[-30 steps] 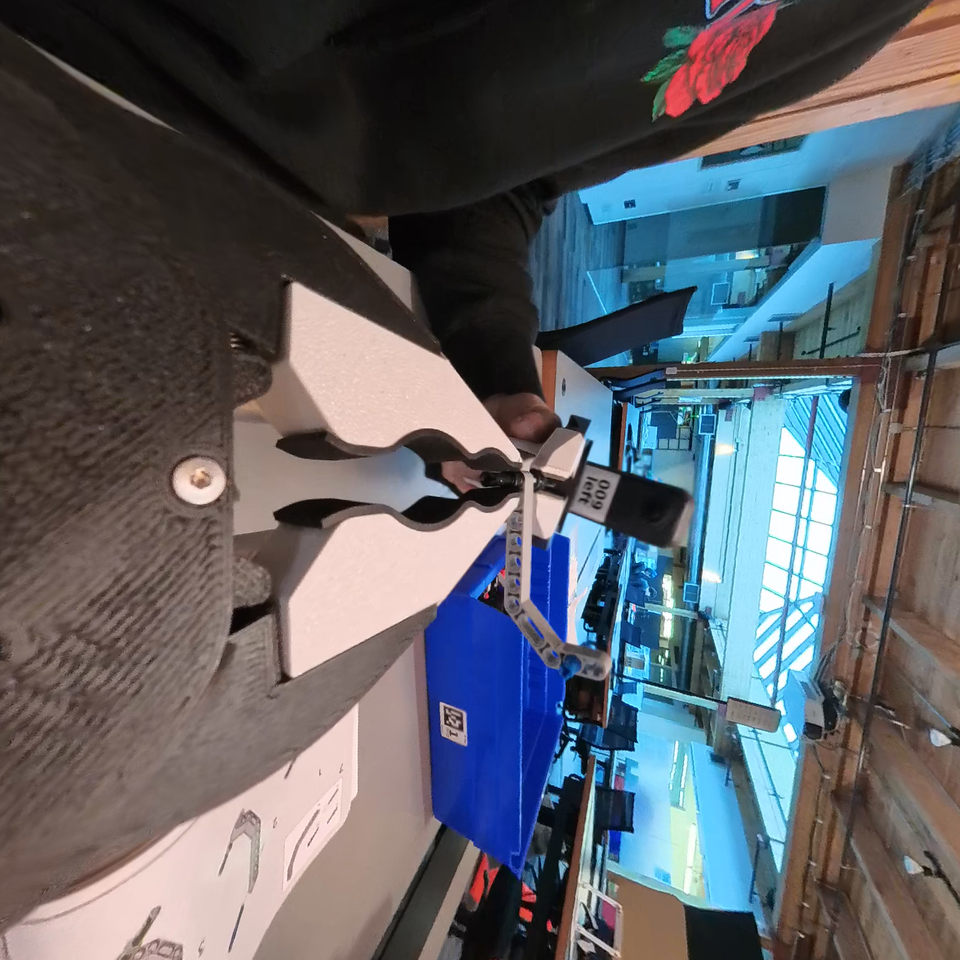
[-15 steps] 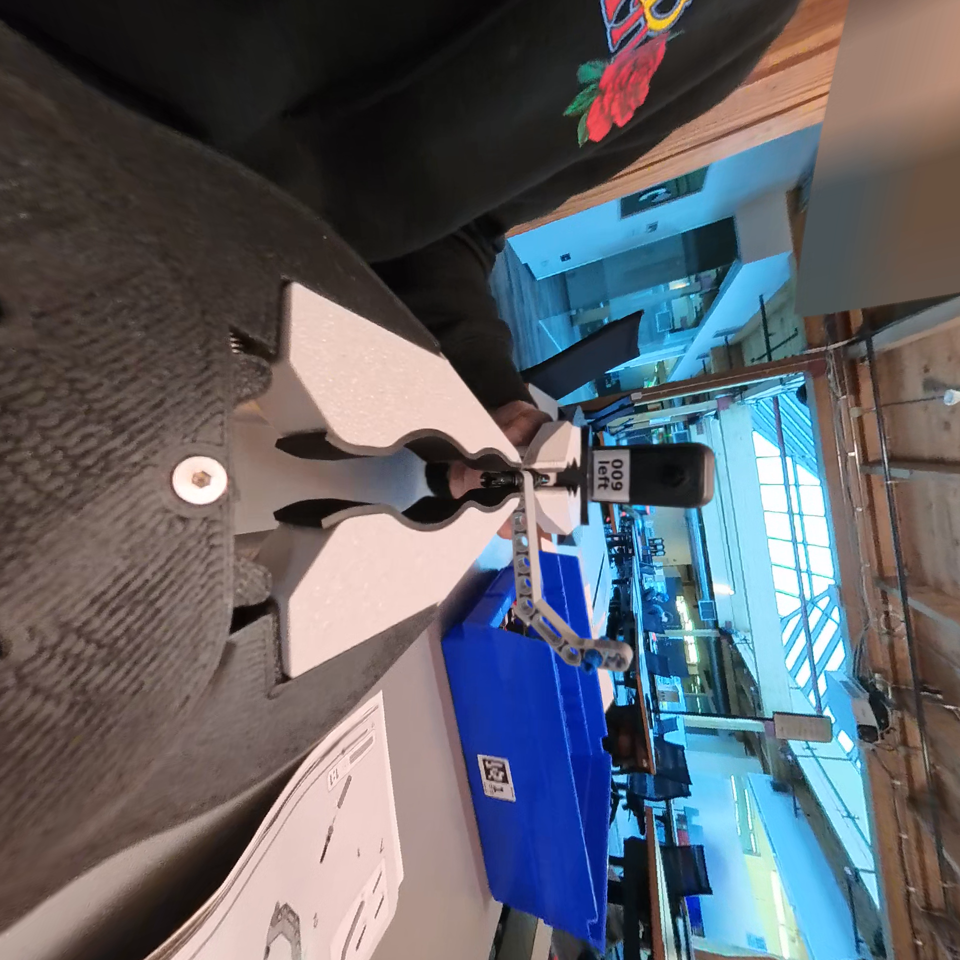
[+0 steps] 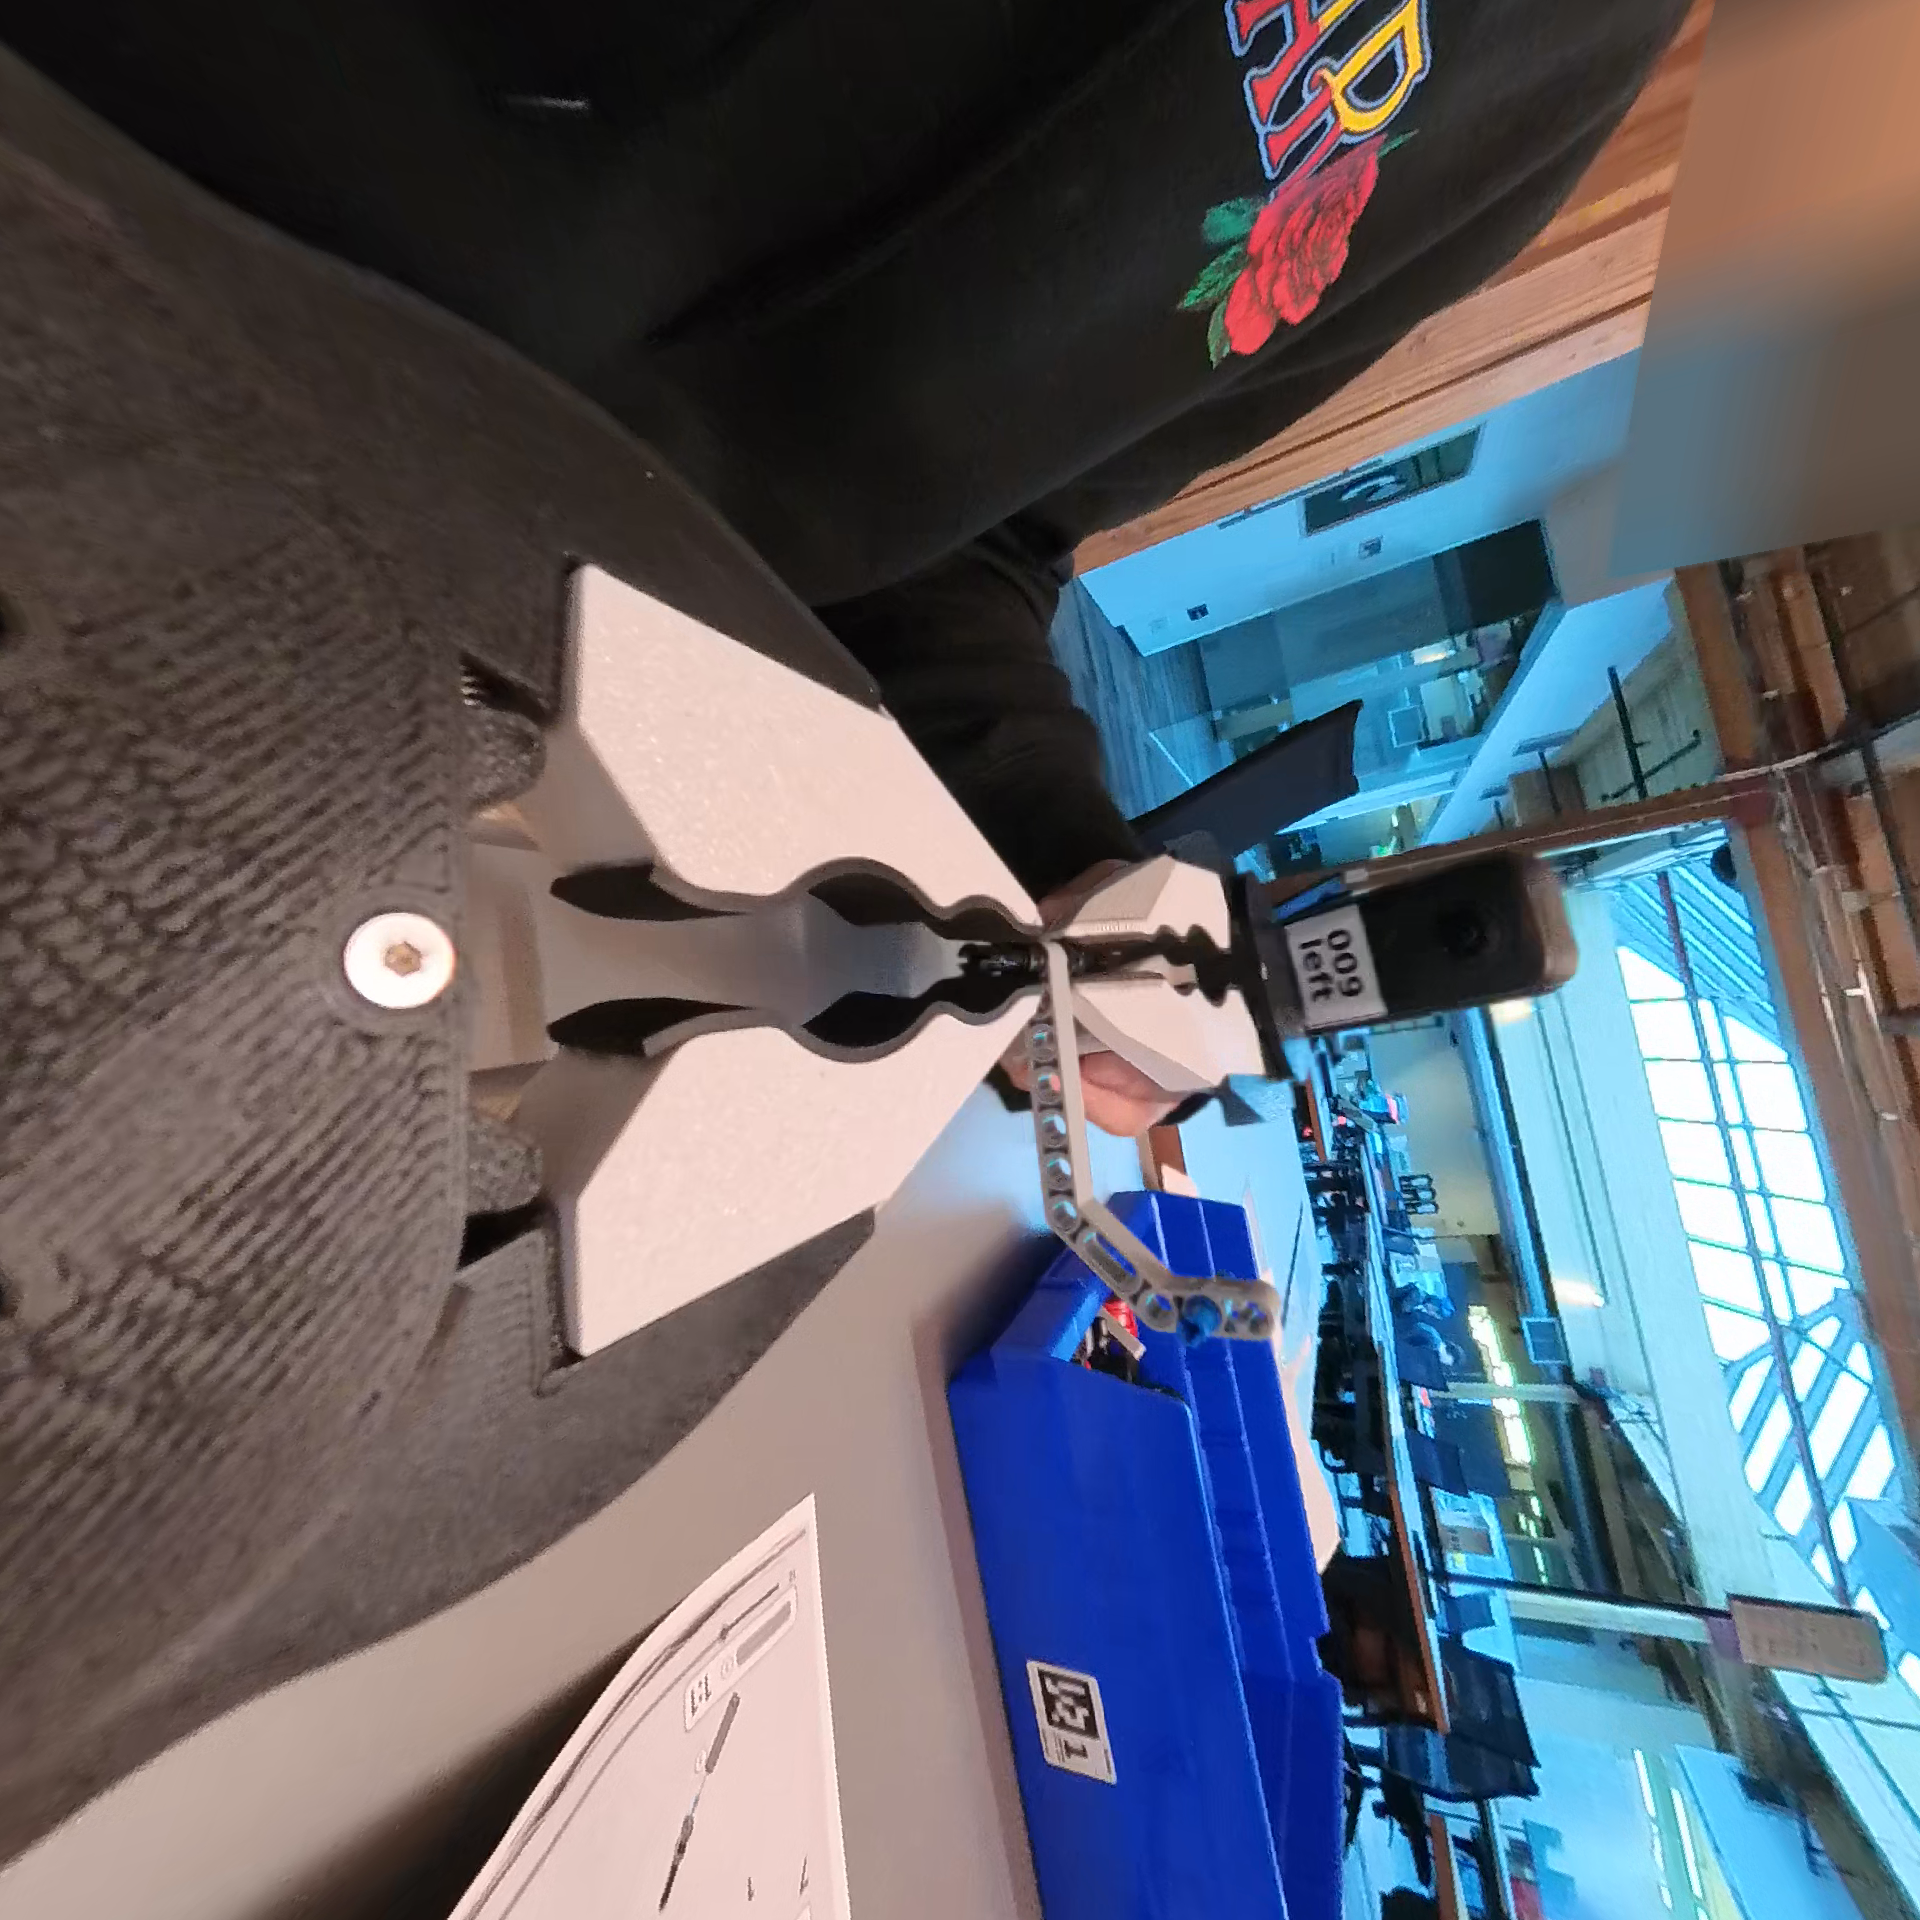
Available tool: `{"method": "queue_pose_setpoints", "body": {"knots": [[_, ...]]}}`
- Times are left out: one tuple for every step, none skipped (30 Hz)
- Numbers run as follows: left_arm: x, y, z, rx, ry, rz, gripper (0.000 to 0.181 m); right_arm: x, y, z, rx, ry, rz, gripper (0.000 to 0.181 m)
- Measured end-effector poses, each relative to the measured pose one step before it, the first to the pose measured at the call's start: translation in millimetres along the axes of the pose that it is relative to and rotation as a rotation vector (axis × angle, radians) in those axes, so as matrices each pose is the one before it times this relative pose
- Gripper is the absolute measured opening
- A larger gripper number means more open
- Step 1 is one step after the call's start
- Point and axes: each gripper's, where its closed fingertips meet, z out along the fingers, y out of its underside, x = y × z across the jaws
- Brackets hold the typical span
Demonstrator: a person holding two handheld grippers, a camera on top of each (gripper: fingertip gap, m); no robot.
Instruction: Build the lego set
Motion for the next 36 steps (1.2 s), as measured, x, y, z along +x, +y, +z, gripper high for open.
{"method": "queue_pose_setpoints", "body": {"knots": [[0.02, 3.75, -0.59, -0.0379, -0.0093, 0.0240, 0.004, 0.84, 2.98, 0.64, -0.0177, 0.0059, -0.0025, 0.004], [-0.35, 3.63, -0.52, -0.0363, -0.0102, 0.0201, 0.004, 1.00, 3.18, 0.77, -0.0188, 0.0047, 0.0037, 0.004], [0.65, 1.75, -0.39, -0.0211, -0.0003, 0.0069, 0.003, 0.49, 1.65, 0.77, -0.0072, 0.0003, 0.0084, 0.004], [2.01, -0.16, -0.21, -0.0025, 0.0130, -0.0029, 0.003, -1.65, 0.60, 0.37, -0.0021, -0.0127, 0.0089, 0.004], [2.70, -0.22, 0.14, 0.0045, 0.0207, -0.0085, 0.003, -2.61, 0.35, 0.06, -0.0020, -0.0181, 0.0045, 0.004], [1.74, 1.09, 0.26, 0.0013, 0.0164, -0.0078, 0.004, -1.21, 1.34, 0.12, -0.0097, -0.0094, 0.0041, 0.004], [0.95, 2.32, 0.17, -0.0061, 0.0106, -0.0062, 0.003, 0.05, 2.56, 0.22, -0.0145, -0.0025, 0.0067, 0.004], [1.53, 2.06, 0.12, -0.0060, 0.0130, -0.0011, 0.003, -0.13, 2.83, 0.44, -0.0141, -0.0055, 0.0140, 0.004], [1.59, 0.94, -0.11, -0.0008, 0.0113, 0.0024, 0.003, -1.67, 1.86, 0.67, -0.0080, -0.0171, 0.0216, 0.004], [0.15, 0.56, -0.35, 0.0014, 0.0032, -0.0008, 0.003, 0.38, 0.18, 0.30, 0.0028, -0.0014, 0.0118, 0.003], [0.55, 1.85, -0.04, -0.0063, 0.0075, -0.0048, 0.003, 0.59, 1.28, 0.53, -0.0055, -0.0002, 0.0105, 0.003], [1.14, 2.71, 0.28, -0.0137, 0.0078, 0.0011, 0.003, 0.06, 3.28, 0.50, -0.0188, -0.0074, 0.0184, 0.004], [0.45, 0.84, 0.08, -0.0069, -0.0010, 0.0100, 0.003, 0.01, 1.63, 0.37, -0.0122, -0.0012, 0.0036, 0.003], [0.26, -1.01, -0.08, 0.0019, -0.0018, 0.0083, 0.003, -0.39, -0.78, -0.06, 0.0053, -0.0022, -0.0025, 0.003], [-0.19, -0.13, 0.23, -0.0030, -0.0016, 0.0014, 0.003, -0.33, -0.43, -0.18, 0.0045, -0.0051, 0.0086, 0.003], [-0.52, 0.50, 0.26, -0.0031, -0.0031, 0.0002, 0.003, 0.84, 0.37, -0.20, -0.0028, 0.0025, 0.0082, 0.004], [0.19, 0.33, -0.05, 0.0018, 0.0025, -0.0014, 0.003, 0.34, 0.21, 0.11, -0.0019, 0.0041, -0.0035, 0.003], [0.29, 0.47, -0.15, 0.0028, 0.0045, -0.0027, 0.003, -0.57, 0.96, 0.64, -0.0073, -0.0012, -0.0040, 0.003], [-1.64, 0.35, -0.07, 0.0036, -0.0082, -0.0018, 0.003, 1.13, -0.01, 0.04, -0.0005, 0.0072, 0.0019, 0.003], [-2.72, -0.48, 0.24, 0.0084, -0.0132, -0.0039, 0.003, 2.75, -1.24, -0.64, 0.0087, 0.0163, 0.0021, 0.003], [-1.00, -1.39, 0.37, 0.0148, -0.0009, -0.0085, 0.003, 0.87, -1.62, -0.74, 0.0111, 0.0075, -0.0060, 0.003], [-0.45, -0.53, 0.32, 0.0110, 0.0027, -0.0098, 0.003, -0.58, -0.74, -0.40, 0.0052, -0.0030, 0.0015, 0.003], [-1.25, 1.05, -0.07, 0.0003, -0.0056, -0.0061, 0.004, 1.23, 0.50, -0.04, -0.0030, 0.0075, -0.0009, 0.003], [-2.00, 0.56, -0.12, 0.0009, -0.0114, -0.0029, 0.004, 2.13, 0.40, 0.18, -0.0056, 0.0174, -0.0113, 0.003], [-0.46, -1.96, -0.16, 0.0154, -0.0022, -0.0036, 0.004, 0.19, -1.66, -0.21, 0.0082, 0.0082, -0.0188, 0.003], [0.18, -4.19, -0.18, 0.0264, 0.0010, -0.0036, 0.003, -2.68, -4.17, -0.46, 0.0220, -0.0110, -0.0120, 0.003], [-1.73, -2.63, 0.02, 0.0140, -0.0153, 0.0051, 0.003, 0.02, -3.53, -0.60, 0.0173, 0.0060, -0.0137, 0.003], [-2.14, -0.54, 0.25, 0.0000, -0.0194, 0.0114, 0.004, 2.57, -0.81, -0.86, -0.0011, 0.0232, -0.0235, 0.004], [0.01, 0.43, 0.29, -0.0042, -0.0045, 0.0047, 0.004, 0.22, 0.15, -0.32, -0.0073, 0.0101, -0.0264, 0.004], [-0.08, 0.31, -0.32, -0.0020, -0.0013, -0.0024, 0.004, -0.64, 0.53, 0.31, -0.0058, 0.0012, -0.0165, 0.004], [0.12, -0.06, -0.64, 0.0016, 0.0025, -0.0038, 0.004, 0.39, 0.25, 0.77, -0.0009, 0.0060, -0.0071, 0.004], [2.35, -1.14, -0.60, 0.0085, 0.0198, -0.0076, 0.004, -1.86, 1.30, 0.83, -0.0058, -0.0131, 0.0063, 0.004], [2.34, -3.47, 0.29, 0.0205, 0.0196, -0.0117, 0.004, -3.61, 2.65, 0.92, -0.0161, -0.0266, 0.0115, 0.004], [3.68, -2.22, 4.80, 0.0066, 0.0236, -0.0013, 0.003, 0.15, 9.28, 4.00, -0.0582, 0.0064, -0.0152, 0.003], [7.02, 5.53, 10.85, -0.0478, 0.0393, 0.0142, 0.004, -5.07, 14.50, 9.88, -0.1018, -0.0133, -0.0442, 0.004], [3.83, 7.25, 10.02, -0.0657, 0.0128, 0.0261, 0.004, -6.40, 7.79, 7.93, -0.0625, -0.0130, -0.0754, 0.000]]}}
